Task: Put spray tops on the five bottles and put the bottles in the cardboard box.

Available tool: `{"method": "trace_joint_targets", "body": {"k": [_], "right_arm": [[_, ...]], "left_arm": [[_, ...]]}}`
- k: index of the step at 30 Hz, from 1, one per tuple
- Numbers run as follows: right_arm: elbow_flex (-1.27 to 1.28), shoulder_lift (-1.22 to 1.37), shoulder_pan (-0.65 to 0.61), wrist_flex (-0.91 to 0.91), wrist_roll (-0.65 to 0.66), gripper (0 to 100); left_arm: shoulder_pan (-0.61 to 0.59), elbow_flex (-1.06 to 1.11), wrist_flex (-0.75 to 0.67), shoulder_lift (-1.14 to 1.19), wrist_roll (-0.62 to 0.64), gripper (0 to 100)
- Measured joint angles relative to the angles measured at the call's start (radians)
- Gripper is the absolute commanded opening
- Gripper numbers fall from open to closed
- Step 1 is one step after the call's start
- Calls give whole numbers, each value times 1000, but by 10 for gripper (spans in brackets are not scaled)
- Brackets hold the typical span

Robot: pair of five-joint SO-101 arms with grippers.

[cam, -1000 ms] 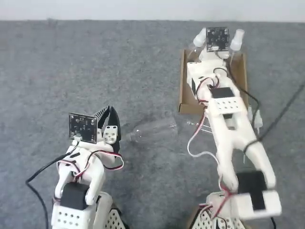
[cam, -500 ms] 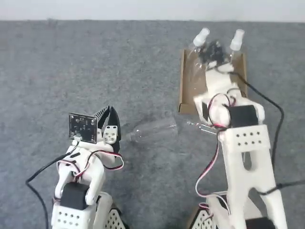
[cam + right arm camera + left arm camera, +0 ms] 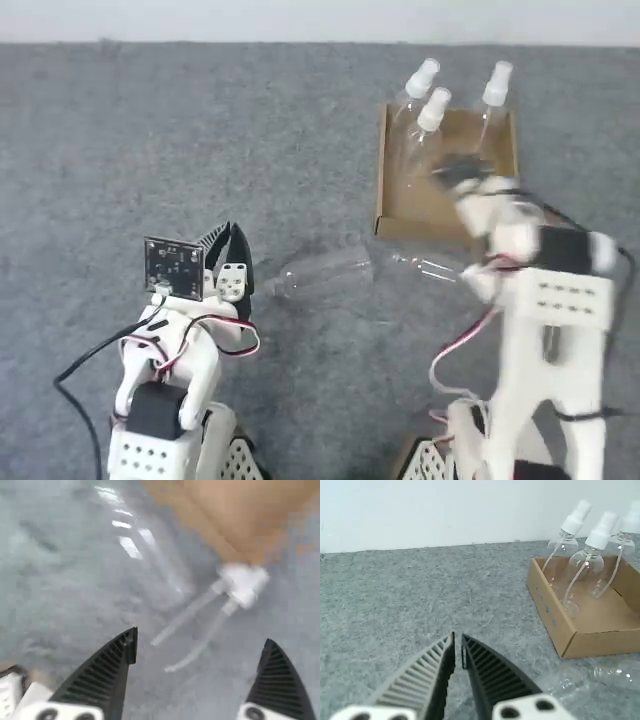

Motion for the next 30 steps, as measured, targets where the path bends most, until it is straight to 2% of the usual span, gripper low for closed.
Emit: {"method": "trace_joint_targets", "body": {"k": [4,7,13,18,26,30], "right_arm": [[0,48,221,-66,0,314],[0,164,295,-137,-14,314],[-52,460,295,-276,-133,280],[-166,657,250,-362,-221,254],[-290,873,233,-446,-259,254],[-327,947,236,-453,-259,149]], "left_arm": [[0,0,0,0,0,11],[0,0,0,0,0,11],[0,15,-6,0,0,11],[0,69,-86,0,0,11],[0,72,-100,0,0,11],[0,72,-100,0,0,11]]}}
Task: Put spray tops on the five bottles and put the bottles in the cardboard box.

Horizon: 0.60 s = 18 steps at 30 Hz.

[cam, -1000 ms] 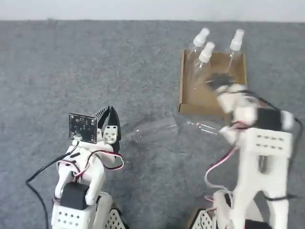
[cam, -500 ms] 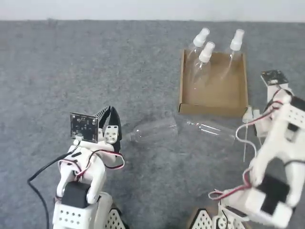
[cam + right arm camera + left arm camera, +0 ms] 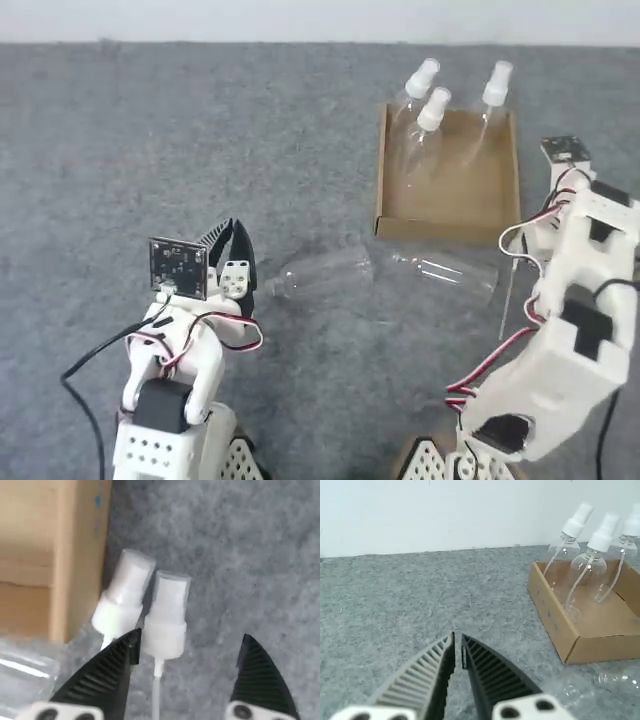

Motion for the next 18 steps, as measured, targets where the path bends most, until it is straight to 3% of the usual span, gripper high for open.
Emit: {"method": "trace_joint_targets", "body": {"k": [4,11,18], "right_arm": [[-41,58,14,0,0,4],[-135,75,91,34,0,5],[-238,-77,115,262,0,6]], "left_arm": [[0,0,0,0,0,11],[0,0,0,0,0,11],[0,0,0,0,0,11]]}}
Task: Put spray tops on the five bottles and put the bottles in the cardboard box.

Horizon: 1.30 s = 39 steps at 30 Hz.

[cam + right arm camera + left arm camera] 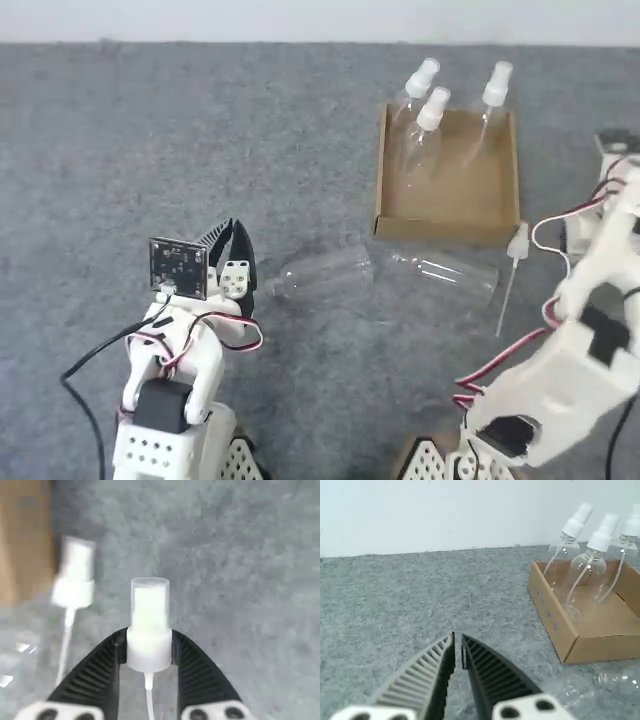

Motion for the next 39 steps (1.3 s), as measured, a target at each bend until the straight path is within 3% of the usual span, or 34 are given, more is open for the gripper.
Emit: {"method": "trace_joint_targets", "body": {"k": [7,17,22,27,31,39], "right_arm": [[-3,-288,-195,226,-29,6],[-3,-413,-822,310,-256,6],[-3,-341,-1053,215,-325,6],[-3,-158,-1117,28,-431,6],[-14,-68,-1122,-124,-563,6],[-120,75,-1122,-222,-965,7]], "left_arm": [[0,0,0,0,0,11],[0,0,0,0,0,11],[-25,0,0,0,0,11],[-133,-35,44,0,5,11],[-133,-48,69,0,0,11],[-120,-48,69,0,0,11]]}}
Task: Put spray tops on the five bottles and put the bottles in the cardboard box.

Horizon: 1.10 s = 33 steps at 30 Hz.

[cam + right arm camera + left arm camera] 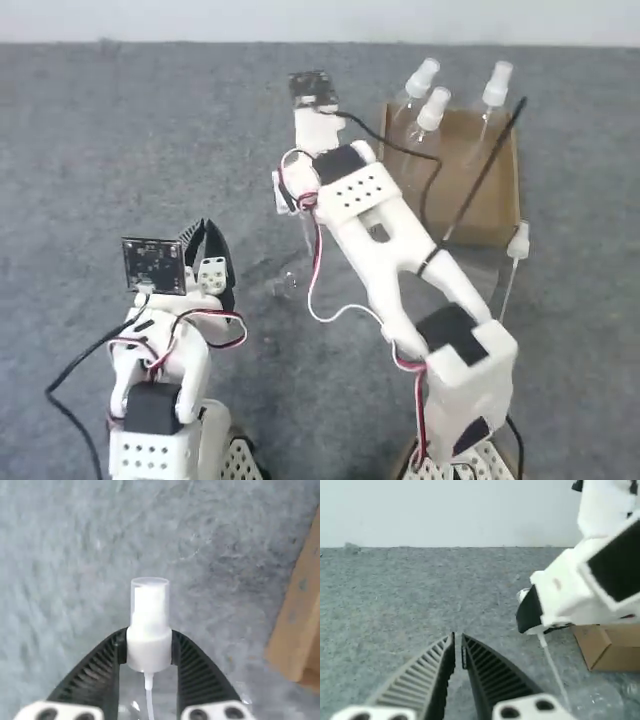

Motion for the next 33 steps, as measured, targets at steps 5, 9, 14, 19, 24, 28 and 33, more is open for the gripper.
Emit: {"method": "trace_joint_targets", "body": {"k": [5,9,14,19,24,28,33], "right_arm": [[-5,101,12,-77,-83,7],[-5,160,31,-94,-38,20],[-5,180,32,-94,29,177],[-5,180,32,-43,40,279],[-49,180,32,51,46,277],[-166,180,32,222,138,267],[-400,180,26,512,304,225]], "left_arm": [[6,0,0,0,0,11],[6,0,0,0,0,11],[9,0,0,0,0,11],[9,0,0,0,0,11],[9,0,0,0,0,11],[34,0,0,0,0,11],[40,0,0,0,0,11]]}}
